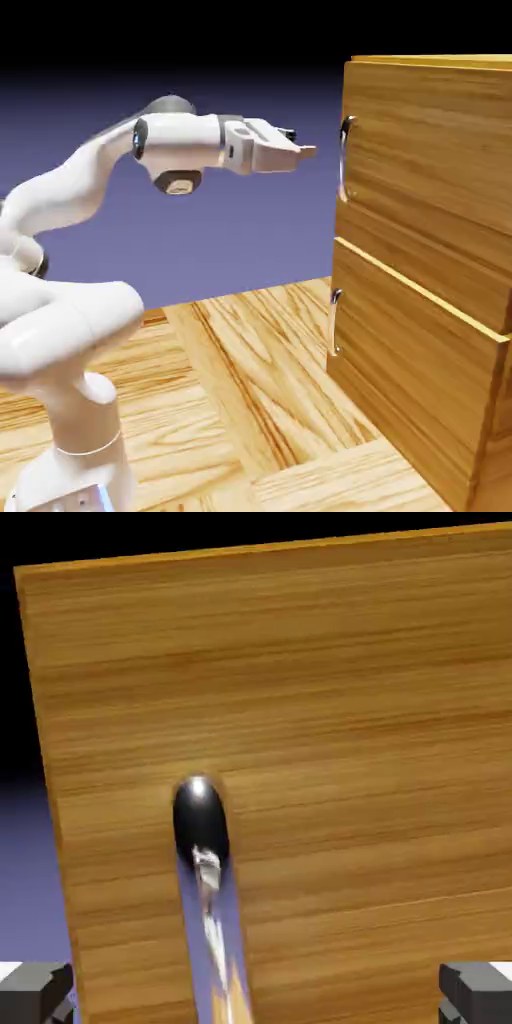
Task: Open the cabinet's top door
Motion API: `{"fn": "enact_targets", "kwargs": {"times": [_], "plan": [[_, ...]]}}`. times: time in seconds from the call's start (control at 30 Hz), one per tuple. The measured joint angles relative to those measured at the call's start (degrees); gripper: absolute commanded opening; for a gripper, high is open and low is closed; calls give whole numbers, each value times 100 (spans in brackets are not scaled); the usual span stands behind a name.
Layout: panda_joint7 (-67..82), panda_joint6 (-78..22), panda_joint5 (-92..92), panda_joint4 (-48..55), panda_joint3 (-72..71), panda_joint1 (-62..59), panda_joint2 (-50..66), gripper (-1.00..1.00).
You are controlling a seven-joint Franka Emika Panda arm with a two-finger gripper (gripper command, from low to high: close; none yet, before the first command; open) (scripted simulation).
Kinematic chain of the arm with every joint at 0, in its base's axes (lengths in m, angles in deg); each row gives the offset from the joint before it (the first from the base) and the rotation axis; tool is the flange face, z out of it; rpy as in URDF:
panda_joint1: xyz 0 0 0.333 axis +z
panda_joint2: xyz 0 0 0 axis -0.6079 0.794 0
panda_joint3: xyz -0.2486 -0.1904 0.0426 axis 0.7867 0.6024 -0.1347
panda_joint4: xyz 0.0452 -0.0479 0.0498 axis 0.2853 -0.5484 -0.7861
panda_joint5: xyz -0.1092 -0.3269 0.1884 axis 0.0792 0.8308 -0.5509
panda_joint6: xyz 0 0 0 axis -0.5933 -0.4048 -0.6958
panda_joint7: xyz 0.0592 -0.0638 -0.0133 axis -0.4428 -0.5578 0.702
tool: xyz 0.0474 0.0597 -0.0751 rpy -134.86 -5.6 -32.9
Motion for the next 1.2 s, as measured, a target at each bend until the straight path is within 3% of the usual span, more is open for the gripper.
{"fn": "enact_targets", "kwargs": {"times": [0.23,0.37,0.4,0.5,0.9,1.2], "plan": [[530,-384,-1389,140,-649,-740,-714,100],[488,-514,-1819,824,-796,-1592,-689,100],[486,-521,-1844,865,-805,-1642,-688,-100],[627,-708,-1902,659,-739,-1507,-701,-100],[2131,-3466,-1485,-1655,857,-358,-658,-100],[2535,-5661,-755,-2342,2180,-1142,-669,-100]]}}
